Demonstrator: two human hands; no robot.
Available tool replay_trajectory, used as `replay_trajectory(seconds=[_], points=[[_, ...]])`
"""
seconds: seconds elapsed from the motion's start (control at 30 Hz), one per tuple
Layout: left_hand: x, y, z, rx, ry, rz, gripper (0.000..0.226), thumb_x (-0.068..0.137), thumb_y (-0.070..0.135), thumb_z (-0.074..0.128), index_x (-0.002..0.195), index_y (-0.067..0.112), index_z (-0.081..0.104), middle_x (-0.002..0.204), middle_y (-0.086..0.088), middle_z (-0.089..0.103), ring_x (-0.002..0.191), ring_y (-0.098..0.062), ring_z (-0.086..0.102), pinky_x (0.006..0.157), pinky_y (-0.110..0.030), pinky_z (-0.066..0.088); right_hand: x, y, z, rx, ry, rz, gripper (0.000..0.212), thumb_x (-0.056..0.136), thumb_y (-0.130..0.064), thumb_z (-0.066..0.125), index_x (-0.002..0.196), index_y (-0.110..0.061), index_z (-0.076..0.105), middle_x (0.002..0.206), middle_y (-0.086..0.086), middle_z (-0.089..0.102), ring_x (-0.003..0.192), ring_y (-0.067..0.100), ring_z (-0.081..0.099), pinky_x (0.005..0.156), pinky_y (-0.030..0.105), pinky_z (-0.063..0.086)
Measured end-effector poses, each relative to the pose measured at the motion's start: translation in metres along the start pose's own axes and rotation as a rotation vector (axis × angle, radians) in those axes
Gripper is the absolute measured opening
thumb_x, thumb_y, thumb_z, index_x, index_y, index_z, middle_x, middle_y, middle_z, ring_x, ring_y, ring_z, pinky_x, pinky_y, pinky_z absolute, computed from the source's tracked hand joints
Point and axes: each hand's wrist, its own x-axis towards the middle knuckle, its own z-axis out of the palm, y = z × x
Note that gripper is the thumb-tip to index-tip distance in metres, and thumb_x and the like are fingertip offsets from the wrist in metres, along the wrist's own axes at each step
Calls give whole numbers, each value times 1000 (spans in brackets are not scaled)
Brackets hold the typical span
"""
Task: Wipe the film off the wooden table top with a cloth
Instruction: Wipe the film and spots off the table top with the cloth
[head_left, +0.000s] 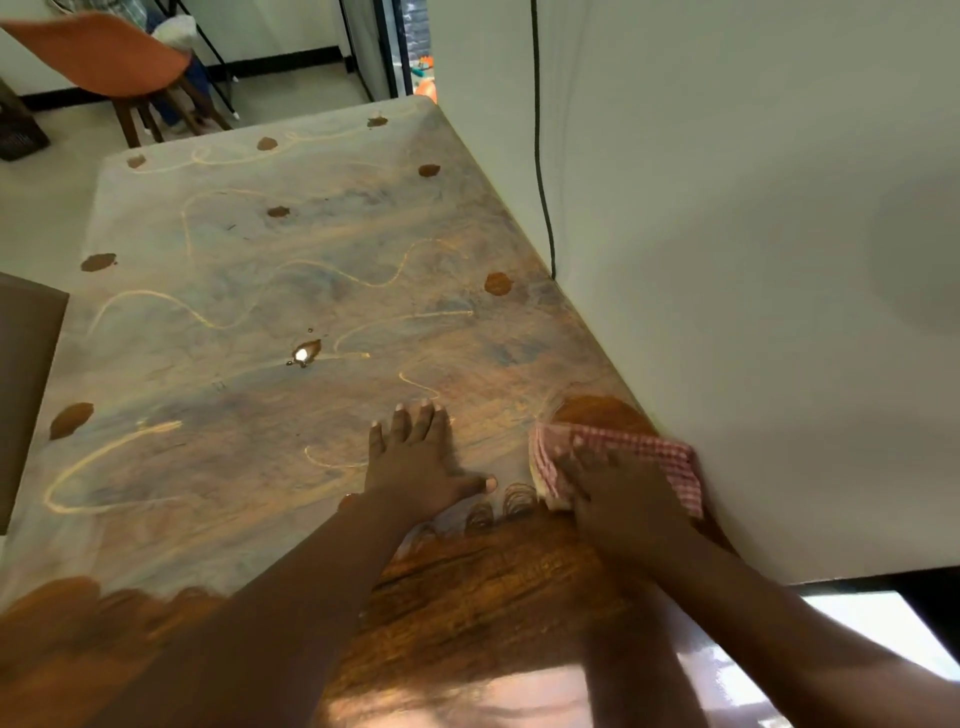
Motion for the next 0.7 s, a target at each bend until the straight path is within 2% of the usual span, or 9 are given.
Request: replay_trajectory(seconds=[0.1,0.2,0.27,0.33,0.4,0.47,0.53,0.63,0.7], points=[[0,2,-1,9,-2,5,127,57,98,27,152,23,-9,160,1,-12,144,-28,-21,114,-53,-13,-28,22,12,-115,-39,38,57,92,-46,18,149,-39,20,157,-7,24,139,27,27,111,46,23],[-1,2,-2,8,-6,8,127,57,98,27,152,22,-9,160,0,-13,144,-28,-22,114,-54,-14,-13,26,-1,-123,86,104,64,88,-42,15,151,-32,18,155,-3,28,139,24,30,110,47,26],[-2,1,-1,3,-5,13,126,59,97,27,152,22,-9,160,0,-13,143,-28,-23,114,-53,-15,6,11,-9,-64,121,129,62,91,-40,22,151,-25,20,154,2,30,138,25,30,112,47,24],[-2,-2,1,6,2,25,123,61,96,26,152,22,-9,160,0,-13,144,-27,-23,113,-52,-15,15,-14,-7,-39,89,77,57,95,-40,27,149,-24,25,153,3,32,138,28,28,114,48,20],[-2,-6,2,23,15,45,116,66,94,24,152,23,-8,160,1,-12,144,-27,-22,112,-52,-16,7,-36,3,7,10,15,54,97,-39,27,150,-30,21,156,1,26,143,29,17,116,49,14],[-1,-11,2,43,30,67,108,71,90,23,152,25,-7,161,1,-11,144,-27,-22,111,-52,-17,-11,-42,15,14,-63,-37,55,96,-40,24,149,-36,16,158,-4,19,145,28,9,114,48,9],[0,-15,0,60,33,87,106,73,89,24,153,25,-5,161,2,-9,144,-27,-22,111,-53,-18,-25,-30,21,-28,-81,-60,55,94,-43,21,148,-40,17,158,-8,19,145,25,11,113,45,12],[-1,-15,-3,52,25,92,105,75,87,28,153,25,-4,161,1,-10,144,-28,-21,111,-53,-18,-24,-3,14,-60,-31,35,55,93,-47,16,148,-42,15,157,-11,21,144,23,17,112,45,17],[-2,-14,-3,26,11,84,105,76,86,30,153,25,-6,160,2,-11,144,-28,-21,113,-53,-15,-9,1,6,-61,-16,113,56,96,-51,16,150,-37,10,159,-6,16,144,28,16,112,49,16]])
